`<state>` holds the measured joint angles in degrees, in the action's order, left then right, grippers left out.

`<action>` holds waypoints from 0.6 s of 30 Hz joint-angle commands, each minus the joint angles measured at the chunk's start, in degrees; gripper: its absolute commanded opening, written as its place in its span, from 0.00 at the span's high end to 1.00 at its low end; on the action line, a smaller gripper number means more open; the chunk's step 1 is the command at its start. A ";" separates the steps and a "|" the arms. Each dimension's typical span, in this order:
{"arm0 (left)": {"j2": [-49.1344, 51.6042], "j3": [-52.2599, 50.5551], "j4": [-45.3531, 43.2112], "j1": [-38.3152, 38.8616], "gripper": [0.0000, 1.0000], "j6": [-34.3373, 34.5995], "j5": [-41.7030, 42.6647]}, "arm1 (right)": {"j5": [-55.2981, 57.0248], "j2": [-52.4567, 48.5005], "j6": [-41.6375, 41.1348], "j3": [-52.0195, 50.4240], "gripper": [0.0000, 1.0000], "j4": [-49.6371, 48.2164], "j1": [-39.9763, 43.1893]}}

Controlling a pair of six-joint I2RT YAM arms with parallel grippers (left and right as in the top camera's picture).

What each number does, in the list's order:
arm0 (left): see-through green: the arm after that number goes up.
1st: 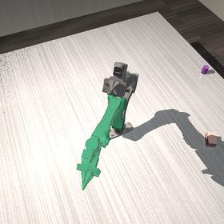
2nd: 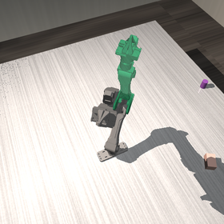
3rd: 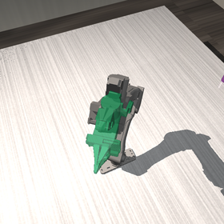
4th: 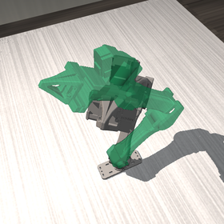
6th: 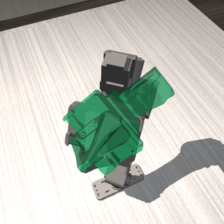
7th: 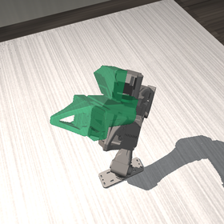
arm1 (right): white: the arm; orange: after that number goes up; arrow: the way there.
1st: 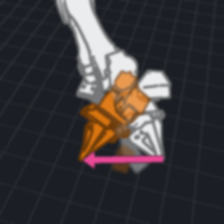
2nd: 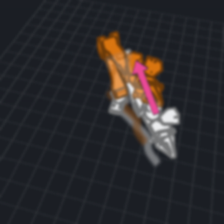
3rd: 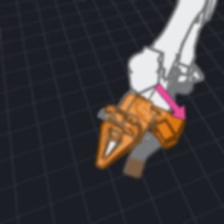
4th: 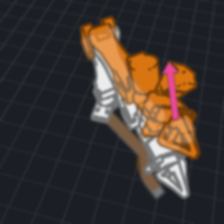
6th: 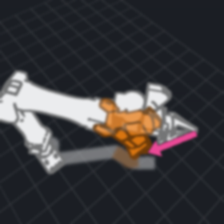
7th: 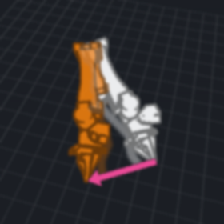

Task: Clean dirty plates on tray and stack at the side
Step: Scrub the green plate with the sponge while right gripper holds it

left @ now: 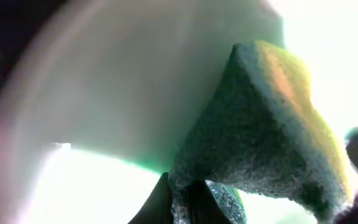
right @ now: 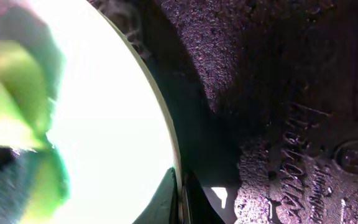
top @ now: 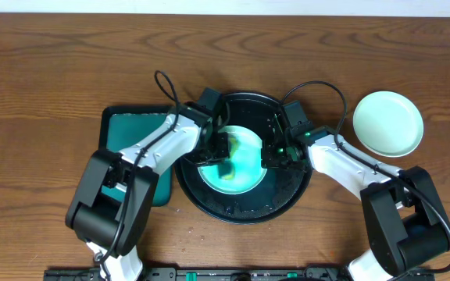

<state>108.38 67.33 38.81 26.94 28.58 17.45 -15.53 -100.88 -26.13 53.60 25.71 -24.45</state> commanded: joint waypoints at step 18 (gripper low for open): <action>3.91 -3.23 4.24 4.11 0.93 -12.41 23.78 | 0.70 -0.72 0.00 -0.55 0.99 0.92 -0.35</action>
<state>109.38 66.85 43.38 27.75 18.59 30.02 -15.31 -100.88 -26.13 53.60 25.93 -24.45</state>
